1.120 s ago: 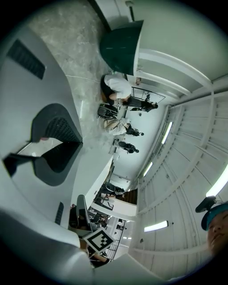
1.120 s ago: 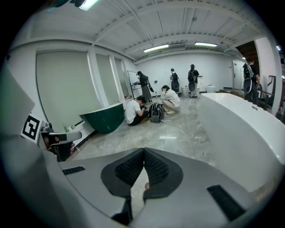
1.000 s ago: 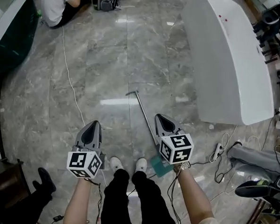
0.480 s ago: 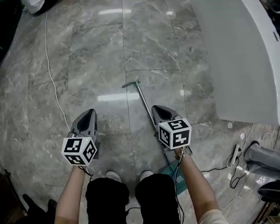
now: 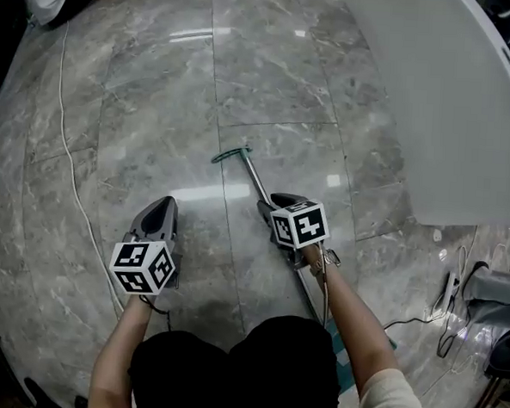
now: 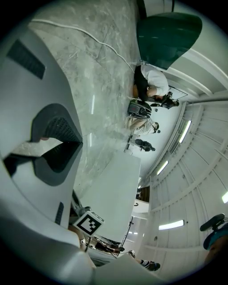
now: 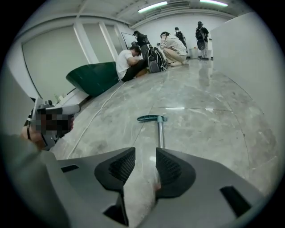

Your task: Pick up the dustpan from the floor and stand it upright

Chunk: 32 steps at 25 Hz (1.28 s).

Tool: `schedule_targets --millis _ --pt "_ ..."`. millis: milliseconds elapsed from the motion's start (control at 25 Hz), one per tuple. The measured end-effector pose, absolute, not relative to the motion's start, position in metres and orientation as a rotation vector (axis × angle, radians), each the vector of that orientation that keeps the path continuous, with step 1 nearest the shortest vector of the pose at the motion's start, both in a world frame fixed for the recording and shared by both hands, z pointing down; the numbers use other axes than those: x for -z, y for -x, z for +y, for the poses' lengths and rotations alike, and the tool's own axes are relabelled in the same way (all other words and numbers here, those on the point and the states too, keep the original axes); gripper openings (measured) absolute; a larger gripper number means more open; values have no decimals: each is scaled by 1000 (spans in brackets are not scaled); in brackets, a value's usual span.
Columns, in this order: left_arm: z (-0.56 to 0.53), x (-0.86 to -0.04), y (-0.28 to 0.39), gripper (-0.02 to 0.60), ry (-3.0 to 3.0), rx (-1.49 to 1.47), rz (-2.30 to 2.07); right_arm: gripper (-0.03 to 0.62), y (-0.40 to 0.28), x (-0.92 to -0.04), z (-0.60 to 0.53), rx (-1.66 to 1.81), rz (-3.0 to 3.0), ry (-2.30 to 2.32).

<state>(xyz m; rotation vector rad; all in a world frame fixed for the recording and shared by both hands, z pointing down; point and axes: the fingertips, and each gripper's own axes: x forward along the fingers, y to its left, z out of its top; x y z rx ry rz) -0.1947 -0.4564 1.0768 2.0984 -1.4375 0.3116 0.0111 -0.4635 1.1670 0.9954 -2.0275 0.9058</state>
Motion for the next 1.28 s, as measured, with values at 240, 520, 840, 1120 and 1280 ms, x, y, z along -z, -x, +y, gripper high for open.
schedule_targets --millis 240,520,840,1120,1280 --pt "-439 -1097 184 9 -2126 -349 -1400 153 -11 -1215 -468 -823 -1963 -966" --pt "-431 -1115 187 9 -2114 -380 -1395 155 -29 -1243 -487 -838 -1871 -1037" --pt "-433 -1111 181 9 -2148 -393 -1382 104 -28 -1259 -485 -762 -1853 -1051" --pt "-430 -1066 197 9 -2137 -321 -1429 97 -21 -1176 -469 -773 -2003 -1088" --pt "-409 -986 195 9 -2167 -295 -1405 94 -24 -1081 -457 -746 -2052 -1106"
